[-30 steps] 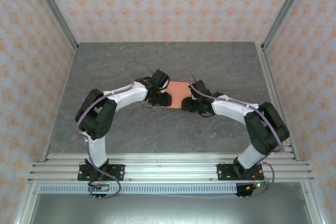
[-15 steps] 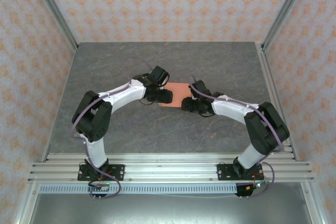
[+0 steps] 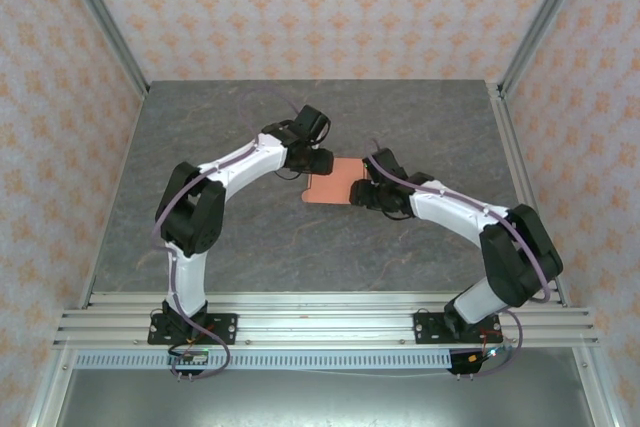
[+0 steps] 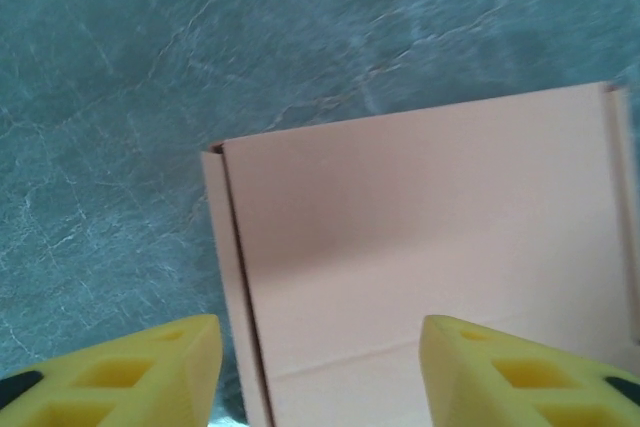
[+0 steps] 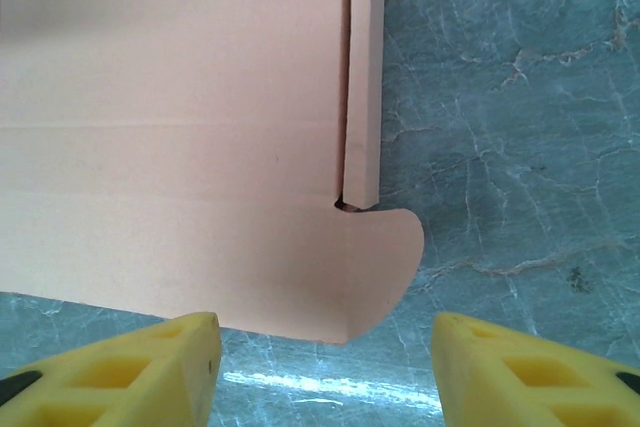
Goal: Fold the paper box
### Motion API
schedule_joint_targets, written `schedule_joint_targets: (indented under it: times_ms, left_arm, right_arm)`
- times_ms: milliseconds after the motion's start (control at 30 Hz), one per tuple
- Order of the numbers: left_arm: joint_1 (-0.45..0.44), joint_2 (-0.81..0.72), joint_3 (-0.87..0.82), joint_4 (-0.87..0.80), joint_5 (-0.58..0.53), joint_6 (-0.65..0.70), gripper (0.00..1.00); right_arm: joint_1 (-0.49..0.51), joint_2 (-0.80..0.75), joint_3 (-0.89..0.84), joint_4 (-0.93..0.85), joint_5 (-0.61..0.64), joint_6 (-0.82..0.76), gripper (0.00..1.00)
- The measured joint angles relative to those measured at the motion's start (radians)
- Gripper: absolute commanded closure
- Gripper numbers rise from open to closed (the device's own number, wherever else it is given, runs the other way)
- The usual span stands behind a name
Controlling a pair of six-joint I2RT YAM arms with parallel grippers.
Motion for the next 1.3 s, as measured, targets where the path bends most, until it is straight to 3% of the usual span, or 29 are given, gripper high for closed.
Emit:
schedule_joint_targets:
  times_ms: [467, 933, 1300]
  left_arm:
    - [0.041, 0.019, -0.025, 0.025, 0.058, -0.038, 0.66]
    - [0.045, 0.047, -0.027, 0.045, 0.102, -0.076, 0.87]
    - [0.049, 0.052, -0.032, 0.077, 0.115, -0.105, 0.93]
  right_arm:
    - [-0.016, 0.118, 0.064, 0.031, -0.034, -0.055, 0.39]
    - [-0.016, 0.158, 0.090, 0.031, -0.081, -0.043, 0.42]
    - [-0.018, 0.159, 0.078, 0.034, -0.118, -0.018, 0.48]
